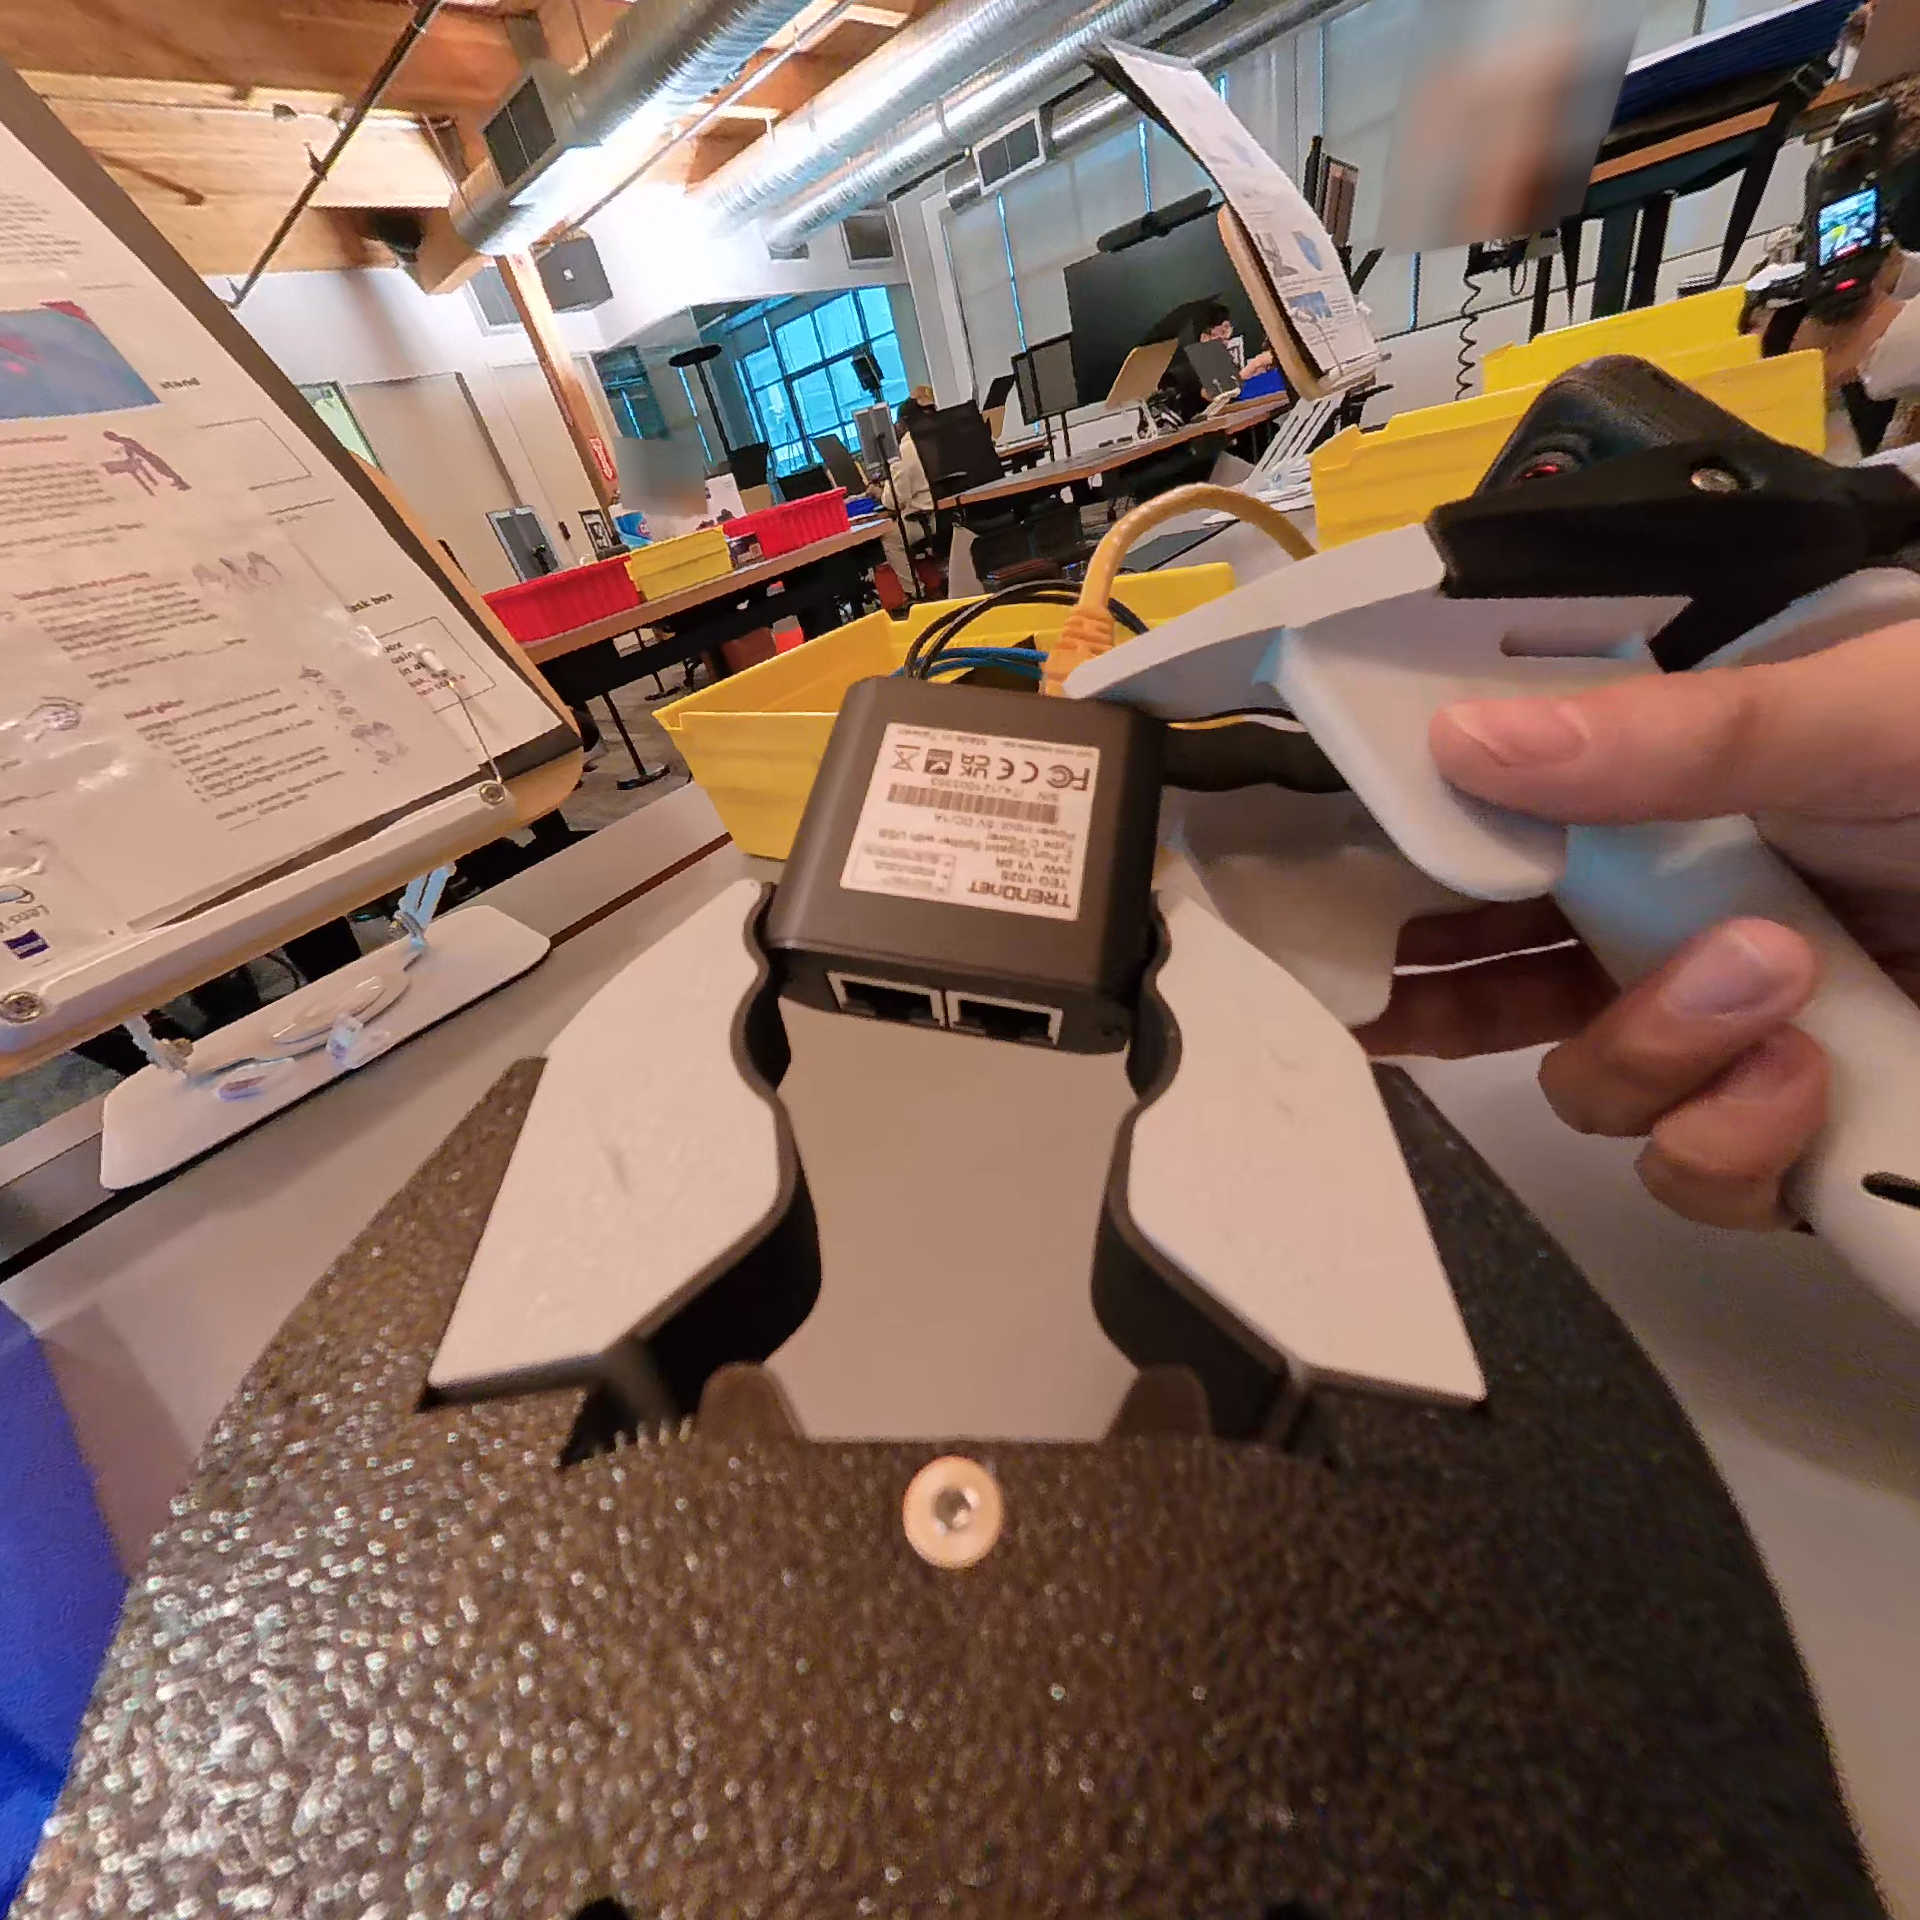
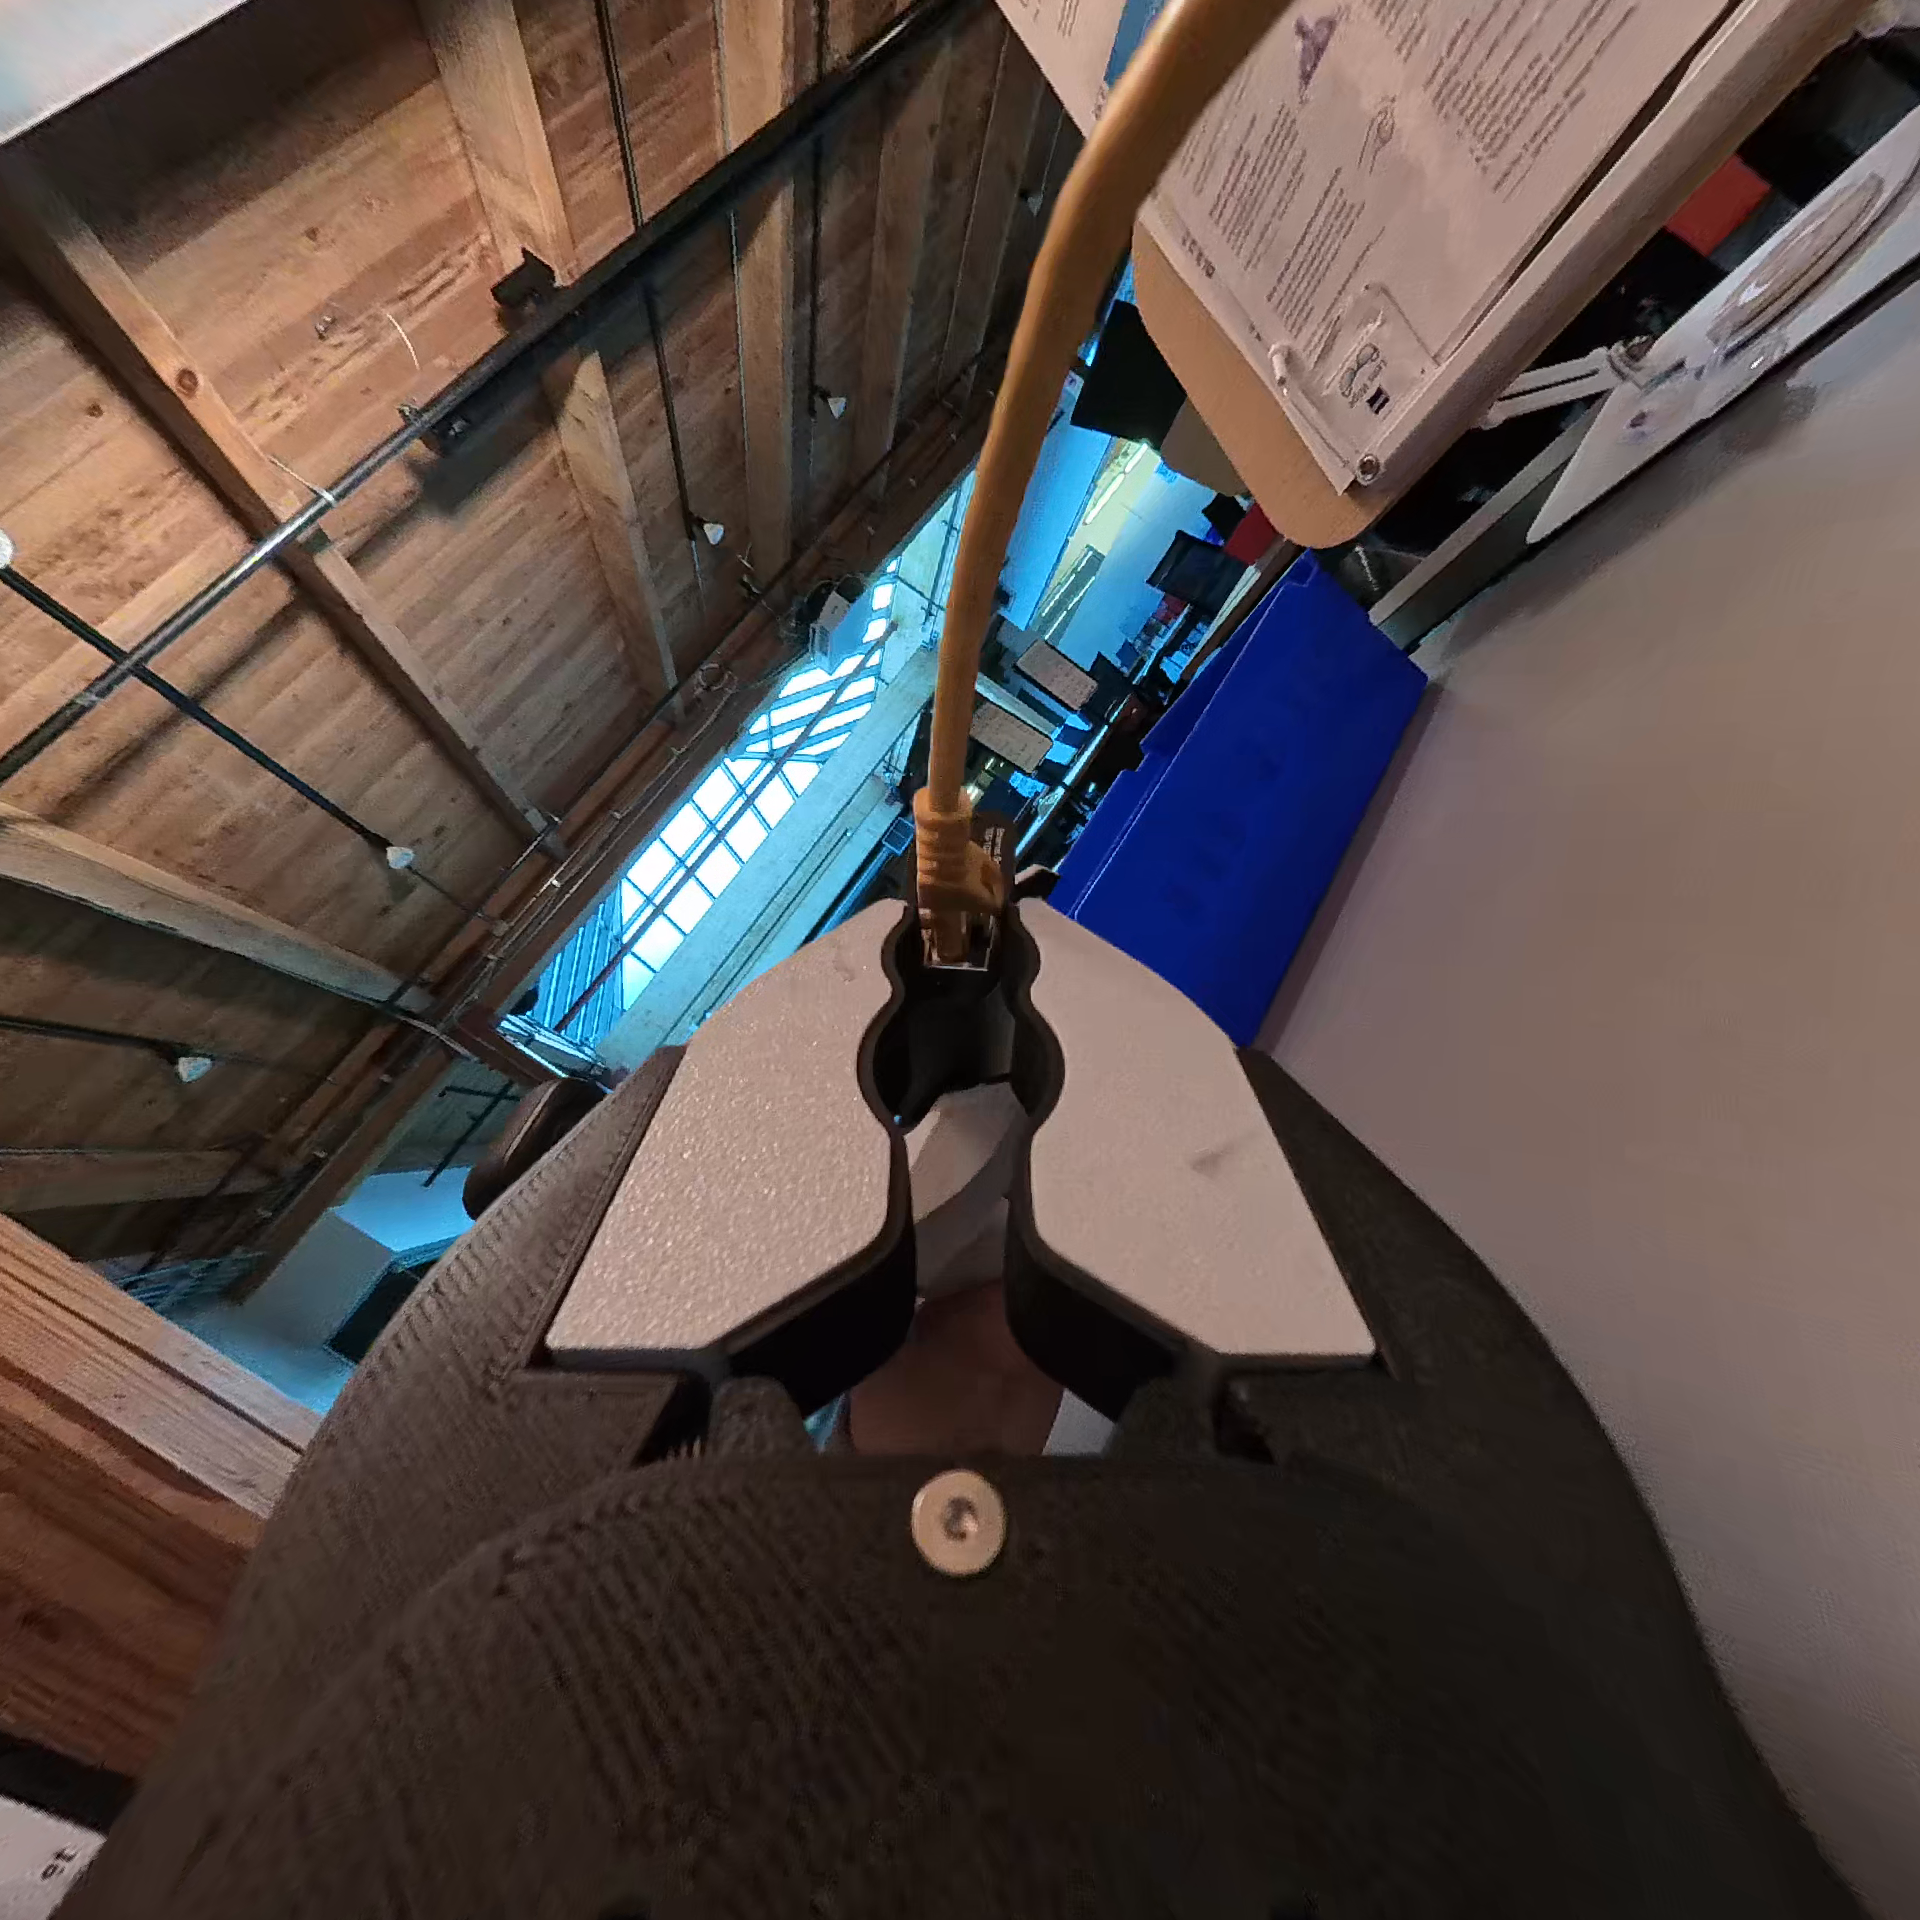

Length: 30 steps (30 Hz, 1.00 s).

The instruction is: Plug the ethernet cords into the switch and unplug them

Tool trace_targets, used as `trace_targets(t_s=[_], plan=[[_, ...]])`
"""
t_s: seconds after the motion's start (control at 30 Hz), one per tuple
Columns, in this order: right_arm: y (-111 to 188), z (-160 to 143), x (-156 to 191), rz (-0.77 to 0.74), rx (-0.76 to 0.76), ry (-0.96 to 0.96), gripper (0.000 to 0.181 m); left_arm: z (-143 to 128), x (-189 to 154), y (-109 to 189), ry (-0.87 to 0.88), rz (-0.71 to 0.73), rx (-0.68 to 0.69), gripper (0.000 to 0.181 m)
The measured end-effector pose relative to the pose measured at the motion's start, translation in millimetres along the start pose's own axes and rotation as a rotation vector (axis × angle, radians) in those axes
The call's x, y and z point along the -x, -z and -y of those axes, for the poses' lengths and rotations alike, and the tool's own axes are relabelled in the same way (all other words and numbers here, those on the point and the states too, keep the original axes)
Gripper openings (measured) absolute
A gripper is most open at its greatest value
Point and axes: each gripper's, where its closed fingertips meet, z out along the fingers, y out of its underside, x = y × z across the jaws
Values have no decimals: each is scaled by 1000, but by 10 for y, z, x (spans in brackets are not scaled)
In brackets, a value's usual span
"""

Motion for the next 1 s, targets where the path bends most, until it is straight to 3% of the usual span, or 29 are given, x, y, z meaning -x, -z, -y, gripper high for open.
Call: trace_targets(t_s=[0.37, 0.73, 0.83, 0.93, 1.0], plan=[[38, 7, -53, -40, 55, 204, 13, -81, -8, -53, -56, 68, 38, 64], [11, 45, -32, 12, 59, 259, 11, -81, 70, -62, -181, 224, 73, 64], [-3, 76, -25, -1, 61, 300, 12, -79, 37, -84, -44, 178, 45, 64], [83, 478, -7, -15, -51, 315, 11, -163, 102, -53, 62, 178, 32, 63], [162, 632, -99, -78, 17, 428, 11, -232, 226, -4, 9, 217, 66, 64]])
